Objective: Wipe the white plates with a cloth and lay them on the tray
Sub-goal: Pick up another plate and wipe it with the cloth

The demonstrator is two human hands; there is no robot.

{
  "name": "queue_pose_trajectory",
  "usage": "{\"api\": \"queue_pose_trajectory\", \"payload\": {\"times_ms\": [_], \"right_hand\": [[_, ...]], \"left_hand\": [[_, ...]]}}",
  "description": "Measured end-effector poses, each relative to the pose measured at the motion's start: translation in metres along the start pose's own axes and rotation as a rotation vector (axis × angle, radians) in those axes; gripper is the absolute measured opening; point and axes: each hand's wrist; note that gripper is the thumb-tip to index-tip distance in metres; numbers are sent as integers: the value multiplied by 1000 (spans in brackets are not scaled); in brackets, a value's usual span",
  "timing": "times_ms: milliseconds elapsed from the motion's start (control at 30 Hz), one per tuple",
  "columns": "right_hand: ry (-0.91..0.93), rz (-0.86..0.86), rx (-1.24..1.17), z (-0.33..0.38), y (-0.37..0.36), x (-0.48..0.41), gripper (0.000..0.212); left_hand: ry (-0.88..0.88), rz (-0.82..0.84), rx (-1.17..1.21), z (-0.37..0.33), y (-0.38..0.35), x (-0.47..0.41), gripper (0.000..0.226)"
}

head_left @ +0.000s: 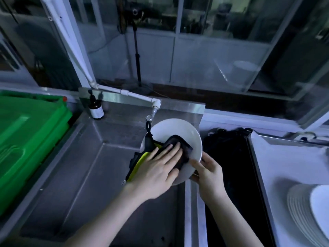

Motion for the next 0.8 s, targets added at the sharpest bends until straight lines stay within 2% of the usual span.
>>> {"api": "queue_pose_trajectory", "payload": {"times_ms": [100,167,233,333,467,667,800], "right_hand": [[31,14,33,4,8,11,35],[44,-5,28,9,16,11,38],[57,-33,-7,15,24,6,37],[108,-29,-30,27,27,0,38],[157,55,-1,36,22,2,45],[46,139,0,22,8,10,30],[63,137,-37,25,7,8,36]], "left_hand": [[146,-7,-69,14,19,-18,58],[184,-14,-124,19,26,-14,58],[124,-48,-169,13,28,-1,61],[-2,-57,-72,-12,21,17,61],[-21,-47,-12,-19,19,6,55],[-202,-61,112,-18,36,-23,55],[-67,-96,107,3,56,-42,55]]}}
Point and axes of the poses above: each hand's wrist, its own x-axis away from the middle knuckle, its own y-axis out of the back of the hand, z = x × y, and after that the axes turned 10 degrees about x, right-handed
